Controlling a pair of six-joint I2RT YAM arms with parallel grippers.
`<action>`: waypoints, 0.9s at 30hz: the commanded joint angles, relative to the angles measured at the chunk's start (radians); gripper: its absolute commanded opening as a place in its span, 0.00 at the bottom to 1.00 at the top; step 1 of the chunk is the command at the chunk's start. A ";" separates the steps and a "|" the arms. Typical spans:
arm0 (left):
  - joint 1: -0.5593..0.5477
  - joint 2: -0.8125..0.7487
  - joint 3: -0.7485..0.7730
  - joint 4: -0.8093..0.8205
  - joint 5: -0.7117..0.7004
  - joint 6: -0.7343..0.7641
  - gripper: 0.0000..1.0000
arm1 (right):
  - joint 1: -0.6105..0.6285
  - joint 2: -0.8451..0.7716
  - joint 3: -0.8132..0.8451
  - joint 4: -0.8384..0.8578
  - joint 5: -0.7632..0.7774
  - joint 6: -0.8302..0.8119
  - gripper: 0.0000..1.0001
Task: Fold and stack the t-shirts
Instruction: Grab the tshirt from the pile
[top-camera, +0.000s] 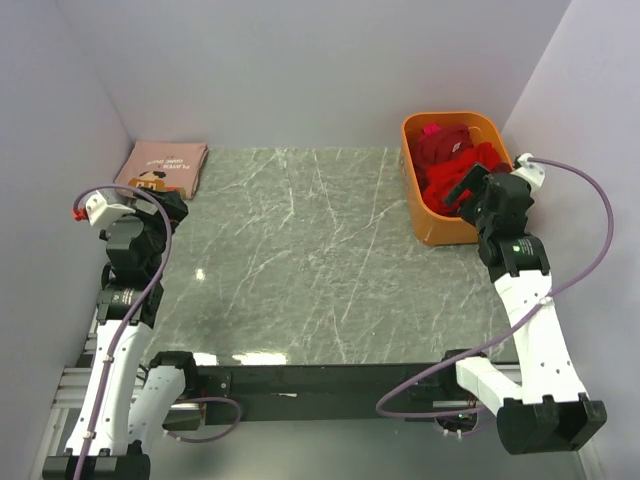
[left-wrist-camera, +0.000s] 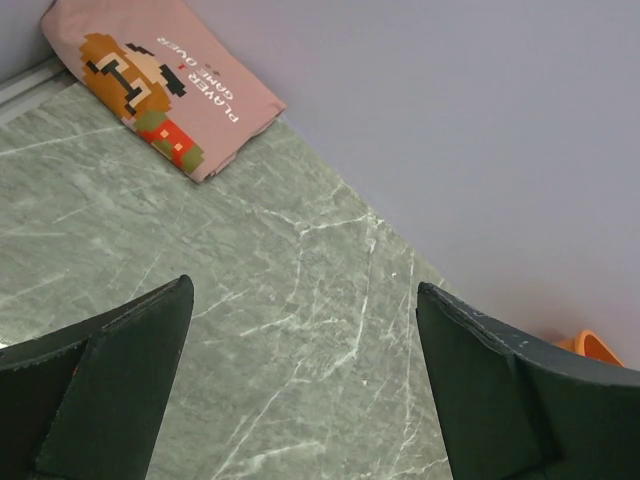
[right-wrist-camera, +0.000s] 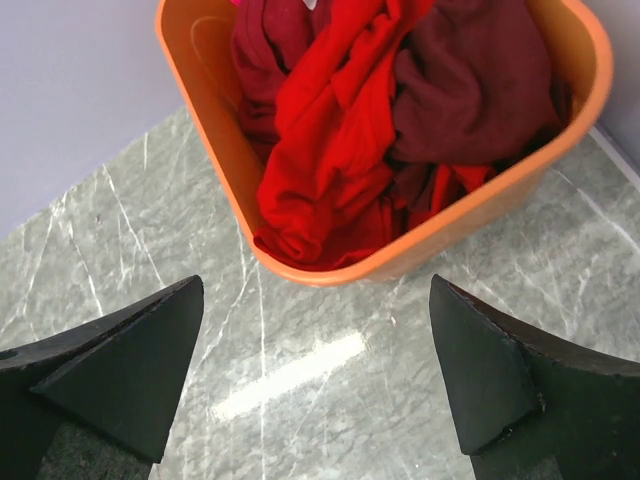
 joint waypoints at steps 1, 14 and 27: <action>0.005 -0.013 -0.019 0.064 0.025 0.014 0.99 | -0.006 0.040 0.048 0.079 -0.021 -0.040 1.00; 0.005 0.017 -0.025 0.047 0.011 0.038 0.99 | -0.012 0.492 0.350 0.019 -0.089 0.007 0.92; 0.005 0.053 -0.022 0.032 -0.036 0.041 0.99 | -0.010 0.703 0.362 -0.059 -0.078 0.087 0.68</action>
